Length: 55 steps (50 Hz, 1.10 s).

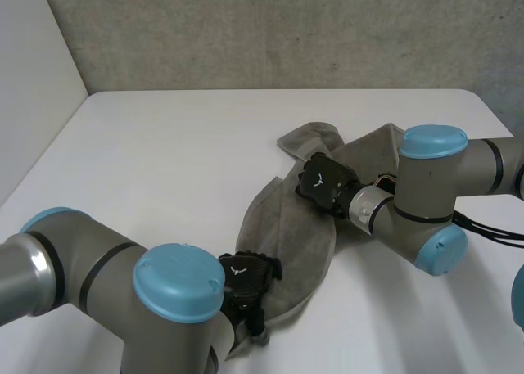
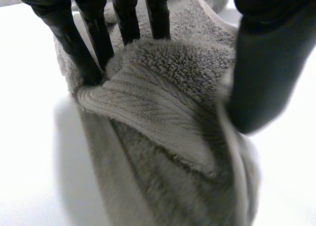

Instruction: Fold the towel.

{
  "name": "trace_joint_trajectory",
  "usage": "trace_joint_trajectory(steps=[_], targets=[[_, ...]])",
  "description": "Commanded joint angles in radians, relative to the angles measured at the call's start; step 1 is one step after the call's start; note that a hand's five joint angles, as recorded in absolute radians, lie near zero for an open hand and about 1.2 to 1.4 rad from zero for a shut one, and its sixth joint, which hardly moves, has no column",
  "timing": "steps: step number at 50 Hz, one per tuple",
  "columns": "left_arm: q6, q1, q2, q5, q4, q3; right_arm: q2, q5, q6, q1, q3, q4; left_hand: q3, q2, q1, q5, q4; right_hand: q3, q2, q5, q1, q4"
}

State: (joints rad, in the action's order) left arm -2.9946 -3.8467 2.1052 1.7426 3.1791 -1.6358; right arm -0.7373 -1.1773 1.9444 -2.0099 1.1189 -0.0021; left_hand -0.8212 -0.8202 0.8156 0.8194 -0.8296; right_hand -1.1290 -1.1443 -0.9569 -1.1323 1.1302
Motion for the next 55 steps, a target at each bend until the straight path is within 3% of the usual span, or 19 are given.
trace_joint_trajectory(steps=[1, 3, 9, 11, 12, 14, 20, 25, 30, 33, 38, 45, 55], targets=[[-0.001, 0.0, 0.021, 0.071, -0.002, 0.056, -0.007, -0.032, 0.028, -0.001, -0.034, -0.032, -0.358, -0.359, 0.364, 0.185, -0.35, -0.267, -0.252, -0.265, -0.264, 0.266], [-0.018, -0.013, 0.016, 0.109, 0.007, 0.114, -0.013, -0.091, 0.082, -0.003, -0.057, -0.131, -0.574, -0.575, 0.58, 0.402, -0.566, -0.267, -0.252, -0.265, -0.264, 0.266], [-0.136, -0.083, 0.012, 0.14, 0.044, 0.243, -0.062, -0.173, 0.228, -0.007, -0.067, -0.349, -0.575, -0.576, 0.581, 0.402, -0.567, -0.267, -0.252, -0.265, -0.264, 0.266], [-0.228, -0.163, -0.004, 0.141, 0.09, 0.348, -0.137, -0.214, 0.348, -0.006, -0.048, -0.502, -0.575, -0.576, 0.581, 0.402, -0.567, -0.267, -0.252, -0.265, -0.264, 0.266], [-0.228, -0.163, -0.004, 0.141, 0.09, 0.349, -0.137, -0.214, 0.349, -0.006, -0.048, -0.503, -0.575, -0.576, 0.581, 0.402, -0.567, -0.267, -0.252, -0.265, -0.264, 0.266], [-0.277, -0.238, -0.03, 0.141, 0.139, 0.469, -0.216, -0.287, 0.479, -0.003, -0.018, -0.651, -0.575, -0.576, 0.581, 0.402, -0.567, -0.267, -0.252, -0.265, -0.264, 0.266], [-0.279, -0.303, -0.077, 0.14, 0.18, 0.617, -0.31, -0.364, 0.601, 0.017, 0.015, -0.745, -0.575, -0.576, 0.581, 0.402, -0.567, -0.267, -0.252, -0.265, -0.264, 0.266], [-0.287, -0.31, -0.094, 0.129, 0.182, 0.657, -0.333, -0.303, 0.636, 0.028, 0.019, -0.645, -0.575, -0.576, 0.581, 0.402, -0.567, -0.267, -0.252, -0.265, -0.264, 0.266], [-0.288, -0.31, -0.088, 0.129, 0.144, 0.559, -0.327, -0.145, 0.642, 0.023, 0.028, -0.356, -0.575, -0.576, 0.581, 0.402, -0.567, -0.267, -0.252, -0.265, -0.264, 0.266], [-0.29, -0.31, -0.09, 0.124, 0.127, 0.508, -0.326, -0.131, 0.637, 0.026, 0.038, -0.291, -0.575, -0.576, 0.581, 0.402, -0.567, -0.267, -0.252, -0.265, -0.264, 0.266], [-0.291, -0.324, -0.093, 0.12, 0.093, 0.286, -0.327, -0.11, 0.628, 0.036, 0.119, -0.032, -0.575, -0.576, 0.581, 0.402, -0.567, -0.267, -0.252, -0.265, -0.264, 0.266], [-0.297, -0.347, -0.117, 0.12, 0.096, 0.116, -0.344, -0.099, 0.616, 0.036, 0.24, 0.079, -0.575, -0.576, 0.581, 0.402, -0.567, -0.267, -0.252, -0.265, -0.264, 0.266], [-0.297, -0.37, -0.174, 0.12, 0.102, -0.002, -0.445, -0.094, 0.633, 0.036, 0.391, 0.099, -0.575, -0.576, 0.581, 0.402, -0.567, -0.267, -0.252, -0.265, -0.264, 0.266]])
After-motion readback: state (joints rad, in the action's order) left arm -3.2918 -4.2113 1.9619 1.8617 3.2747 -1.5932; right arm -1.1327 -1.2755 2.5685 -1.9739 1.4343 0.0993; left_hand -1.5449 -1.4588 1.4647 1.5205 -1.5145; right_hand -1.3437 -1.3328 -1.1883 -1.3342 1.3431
